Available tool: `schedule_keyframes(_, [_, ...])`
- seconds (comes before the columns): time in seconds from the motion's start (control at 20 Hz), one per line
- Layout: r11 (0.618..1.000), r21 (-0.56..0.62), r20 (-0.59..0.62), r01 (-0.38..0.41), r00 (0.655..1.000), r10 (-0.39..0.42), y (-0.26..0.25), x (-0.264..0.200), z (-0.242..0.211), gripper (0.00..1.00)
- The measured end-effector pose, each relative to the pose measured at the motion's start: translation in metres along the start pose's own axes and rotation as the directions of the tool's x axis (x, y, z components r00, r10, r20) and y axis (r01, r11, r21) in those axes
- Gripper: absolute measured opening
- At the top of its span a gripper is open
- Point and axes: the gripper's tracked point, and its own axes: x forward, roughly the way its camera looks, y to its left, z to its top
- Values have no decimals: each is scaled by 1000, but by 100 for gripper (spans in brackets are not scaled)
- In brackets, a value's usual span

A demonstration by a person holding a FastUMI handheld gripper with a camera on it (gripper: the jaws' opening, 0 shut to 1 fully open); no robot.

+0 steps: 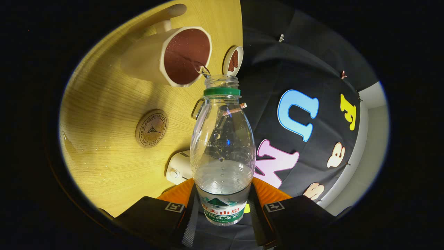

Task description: Take the bottle from table, then pour the juice into the cup, finally place the bottle on the coaster

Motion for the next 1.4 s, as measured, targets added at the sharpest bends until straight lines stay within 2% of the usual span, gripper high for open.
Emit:
schedule_keyframes(0.65, [990,-129,53,48,998,-42,-15,-1,15,68])
schedule_keyframes(1.4, [939,-310,150,151,983,-109,-32,-8,27,68])
